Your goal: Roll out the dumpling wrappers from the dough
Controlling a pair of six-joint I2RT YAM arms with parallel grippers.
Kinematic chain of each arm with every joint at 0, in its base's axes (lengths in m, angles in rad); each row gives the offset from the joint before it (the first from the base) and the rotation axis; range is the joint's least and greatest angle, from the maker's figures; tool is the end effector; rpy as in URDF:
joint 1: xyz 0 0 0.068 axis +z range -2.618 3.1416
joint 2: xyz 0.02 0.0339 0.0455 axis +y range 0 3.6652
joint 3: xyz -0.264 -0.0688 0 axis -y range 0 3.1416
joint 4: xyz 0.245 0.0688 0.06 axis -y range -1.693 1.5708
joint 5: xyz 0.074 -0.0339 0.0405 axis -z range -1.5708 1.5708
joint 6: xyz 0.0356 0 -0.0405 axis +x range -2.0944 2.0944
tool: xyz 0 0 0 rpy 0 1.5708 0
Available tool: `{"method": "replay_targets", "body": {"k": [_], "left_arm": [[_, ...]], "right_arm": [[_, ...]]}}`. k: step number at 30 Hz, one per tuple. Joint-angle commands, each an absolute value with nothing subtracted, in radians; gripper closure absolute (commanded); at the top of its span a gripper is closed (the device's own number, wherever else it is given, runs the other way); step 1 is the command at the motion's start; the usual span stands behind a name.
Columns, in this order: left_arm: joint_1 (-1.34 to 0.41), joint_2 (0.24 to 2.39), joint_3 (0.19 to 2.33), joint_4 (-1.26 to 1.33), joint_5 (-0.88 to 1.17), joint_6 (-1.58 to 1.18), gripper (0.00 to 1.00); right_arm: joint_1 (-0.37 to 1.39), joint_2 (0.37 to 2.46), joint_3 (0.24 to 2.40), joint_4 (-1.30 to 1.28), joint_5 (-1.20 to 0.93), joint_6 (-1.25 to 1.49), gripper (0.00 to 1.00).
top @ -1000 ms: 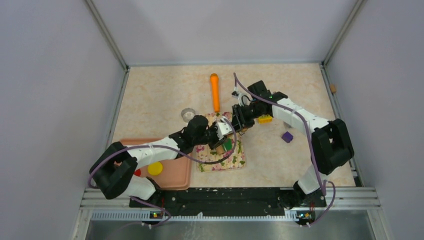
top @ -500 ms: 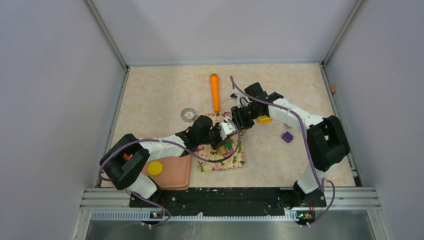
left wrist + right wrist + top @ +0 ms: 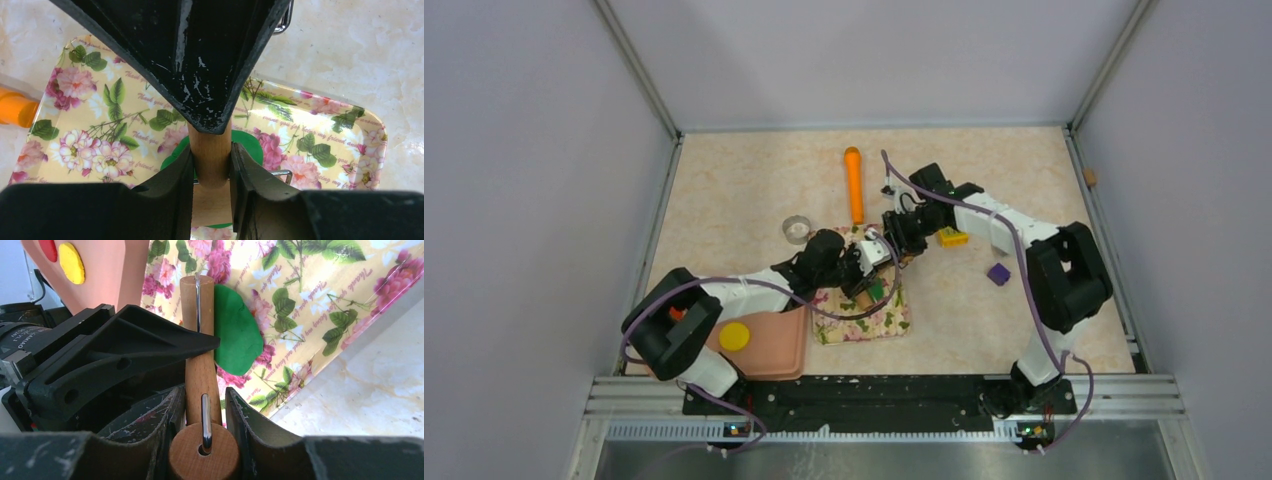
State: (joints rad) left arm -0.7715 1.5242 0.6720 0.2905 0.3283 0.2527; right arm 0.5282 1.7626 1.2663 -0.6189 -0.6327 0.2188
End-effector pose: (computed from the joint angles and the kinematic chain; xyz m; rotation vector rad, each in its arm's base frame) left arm 0.2109 -0.2211 0.1749 1.2309 1.7865 -0.6519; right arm 0.2999 0.1994 0.2165 -0.6309 2.6890 1.0723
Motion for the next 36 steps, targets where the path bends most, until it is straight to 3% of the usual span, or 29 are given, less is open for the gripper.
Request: {"method": "replay_targets", "body": {"k": [1,7,8,11,17,24,32,36], "left_arm": [[-0.757,1.479,0.643,0.284,0.355,0.219,1.0],[-0.75,1.423,0.67,0.242,0.412,0.248,0.99],[-0.75,1.415,0.687,0.227,0.426,0.255,0.92],[-0.75,1.373,0.748,0.176,0.396,0.236,0.55],[-0.737,1.215,0.758,0.075,0.212,0.149,0.35],[-0.617,1.273,0.829,-0.235,0.093,-0.164,0.36],[-0.464,1.389,0.829,-0.315,0.109,-0.264,0.46],[-0.446,1.45,0.832,-0.256,0.103,-0.32,0.46]], "right_arm": [[0.577,1.825,1.261,-0.571,-0.563,0.222,1.0],[0.574,1.796,1.326,-0.612,-0.588,0.215,1.0],[0.563,1.778,1.344,-0.621,-0.59,0.216,1.0],[0.5,1.712,1.377,-0.661,-0.584,0.208,1.0],[0.356,1.536,1.304,-0.704,-0.601,0.158,1.0],[0.258,1.308,1.205,-0.702,-0.614,0.102,1.0],[0.218,1.113,1.229,-0.846,-0.539,-0.038,1.0],[0.217,1.052,1.227,-0.882,-0.524,-0.058,1.0]]}}
